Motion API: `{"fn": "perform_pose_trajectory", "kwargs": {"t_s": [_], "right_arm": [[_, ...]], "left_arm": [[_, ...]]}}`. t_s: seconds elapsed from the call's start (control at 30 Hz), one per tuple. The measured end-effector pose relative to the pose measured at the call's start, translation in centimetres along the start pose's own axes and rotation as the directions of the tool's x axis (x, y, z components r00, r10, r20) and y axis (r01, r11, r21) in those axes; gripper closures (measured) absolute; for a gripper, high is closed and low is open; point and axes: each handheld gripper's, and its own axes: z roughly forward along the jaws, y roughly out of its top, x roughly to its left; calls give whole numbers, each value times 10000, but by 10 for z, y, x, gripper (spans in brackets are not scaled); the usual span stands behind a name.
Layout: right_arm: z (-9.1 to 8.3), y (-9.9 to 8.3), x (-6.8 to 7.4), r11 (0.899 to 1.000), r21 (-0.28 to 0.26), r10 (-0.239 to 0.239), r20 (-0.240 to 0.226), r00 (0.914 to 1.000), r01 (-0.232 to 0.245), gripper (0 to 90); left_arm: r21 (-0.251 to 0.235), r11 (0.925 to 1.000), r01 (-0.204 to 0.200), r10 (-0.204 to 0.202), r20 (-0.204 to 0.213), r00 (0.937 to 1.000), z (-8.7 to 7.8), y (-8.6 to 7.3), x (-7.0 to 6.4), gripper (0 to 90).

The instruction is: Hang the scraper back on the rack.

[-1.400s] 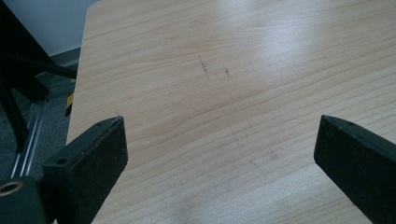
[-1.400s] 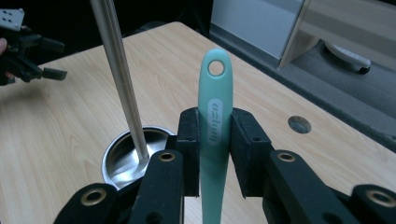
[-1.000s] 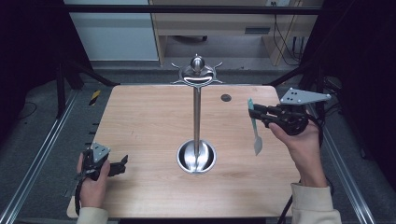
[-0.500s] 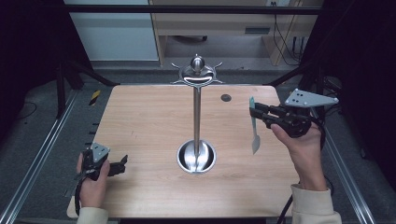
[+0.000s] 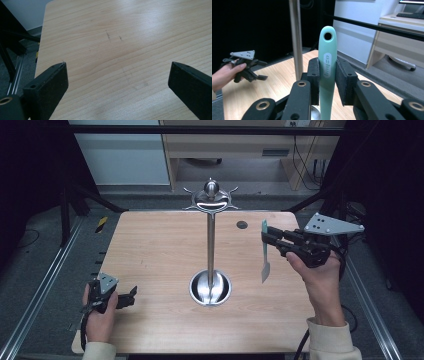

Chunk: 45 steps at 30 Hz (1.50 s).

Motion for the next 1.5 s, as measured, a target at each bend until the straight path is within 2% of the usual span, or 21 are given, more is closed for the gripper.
{"fn": "perform_pose_trajectory", "kwargs": {"t_s": [0.4,0.77,1.23,1.5], "right_arm": [[9,8,10,9998,-6,-182,-203,9996,182,744],[2,19,12,9995,13,-312,-338,9989,313,743],[6,35,17,9981,120,-592,-422,9974,597,743],[7,40,19,9981,93,-598,-516,9969,604,743]], "left_arm": [[82,10000,-39,39,-25,10000,0,-1,0,26],[77,10000,-61,61,-46,10000,0,0,0,26],[70,10000,-34,34,-54,10000,0,-1,1,26],[71,10000,-28,28,-45,10000,0,0,1,26]]}}
